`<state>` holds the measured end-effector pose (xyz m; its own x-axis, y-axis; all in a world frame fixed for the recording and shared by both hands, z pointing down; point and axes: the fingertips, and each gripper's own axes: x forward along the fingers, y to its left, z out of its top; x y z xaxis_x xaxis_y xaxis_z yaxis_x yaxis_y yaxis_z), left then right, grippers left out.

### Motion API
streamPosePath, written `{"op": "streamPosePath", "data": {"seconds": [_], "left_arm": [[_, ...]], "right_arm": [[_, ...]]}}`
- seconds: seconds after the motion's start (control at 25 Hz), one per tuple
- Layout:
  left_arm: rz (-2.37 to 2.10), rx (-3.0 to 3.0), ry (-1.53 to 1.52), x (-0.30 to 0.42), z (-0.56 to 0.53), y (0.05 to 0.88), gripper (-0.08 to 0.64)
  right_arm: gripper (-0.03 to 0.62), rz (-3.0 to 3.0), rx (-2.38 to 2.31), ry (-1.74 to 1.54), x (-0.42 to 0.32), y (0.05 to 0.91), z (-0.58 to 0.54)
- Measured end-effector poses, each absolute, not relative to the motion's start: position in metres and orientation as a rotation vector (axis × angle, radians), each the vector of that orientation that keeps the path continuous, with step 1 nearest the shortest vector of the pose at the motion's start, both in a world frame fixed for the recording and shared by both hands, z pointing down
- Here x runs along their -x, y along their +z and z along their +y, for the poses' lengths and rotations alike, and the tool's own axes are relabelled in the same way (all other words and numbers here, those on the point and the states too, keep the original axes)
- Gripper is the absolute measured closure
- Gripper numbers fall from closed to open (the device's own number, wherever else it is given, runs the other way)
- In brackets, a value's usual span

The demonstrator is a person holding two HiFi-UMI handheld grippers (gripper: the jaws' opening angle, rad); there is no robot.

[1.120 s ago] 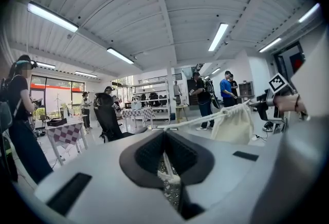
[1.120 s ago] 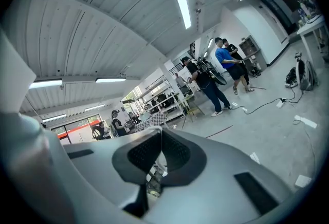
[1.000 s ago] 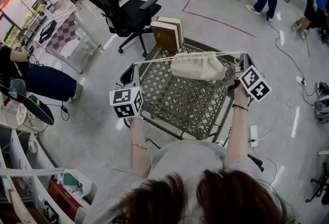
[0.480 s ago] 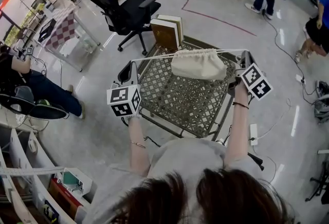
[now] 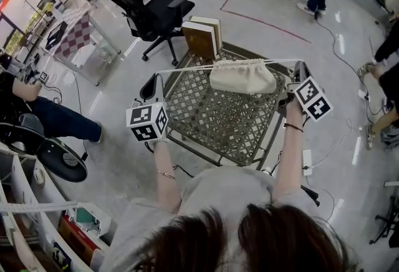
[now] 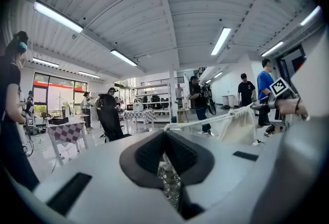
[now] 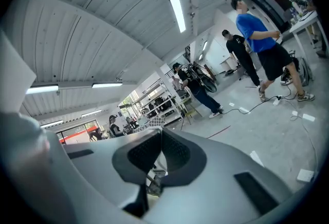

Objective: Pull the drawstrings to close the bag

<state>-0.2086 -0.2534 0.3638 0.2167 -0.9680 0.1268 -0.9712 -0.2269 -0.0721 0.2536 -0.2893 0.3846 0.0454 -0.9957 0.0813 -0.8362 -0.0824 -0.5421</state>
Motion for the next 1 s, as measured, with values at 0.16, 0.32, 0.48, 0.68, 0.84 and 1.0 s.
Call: {"op": "streamPosePath", "data": {"seconds": [0.16,0.32,0.48,0.68,0.84,1.0], "left_arm": [[-1.945,-2.425,0.211,0.211,-0.252,0.362,0.534],[-1.966,-2.422,0.209,0.214,-0.251,0.358,0.535],[-1.972,-2.421,0.202,0.215,-0.252,0.356,0.535],[-1.977,-2.409,0.183,0.218,-0.252,0.358,0.535],[-1.975,-2.409,0.186,0.217,-0.255,0.361,0.535],[-1.981,-2.408,0.186,0.22,-0.254,0.361,0.535]], "right_arm": [[0.568,1.848,1.958,-0.644,-0.253,0.383,-0.288],[0.569,1.936,1.955,-0.581,-0.245,0.375,-0.292],[0.568,1.98,1.952,-0.531,-0.242,0.371,-0.292],[0.568,2.02,1.965,-0.479,-0.239,0.368,-0.293],[0.568,2.022,1.963,-0.47,-0.24,0.369,-0.294],[0.568,2.038,1.97,-0.45,-0.237,0.368,-0.294]]}}
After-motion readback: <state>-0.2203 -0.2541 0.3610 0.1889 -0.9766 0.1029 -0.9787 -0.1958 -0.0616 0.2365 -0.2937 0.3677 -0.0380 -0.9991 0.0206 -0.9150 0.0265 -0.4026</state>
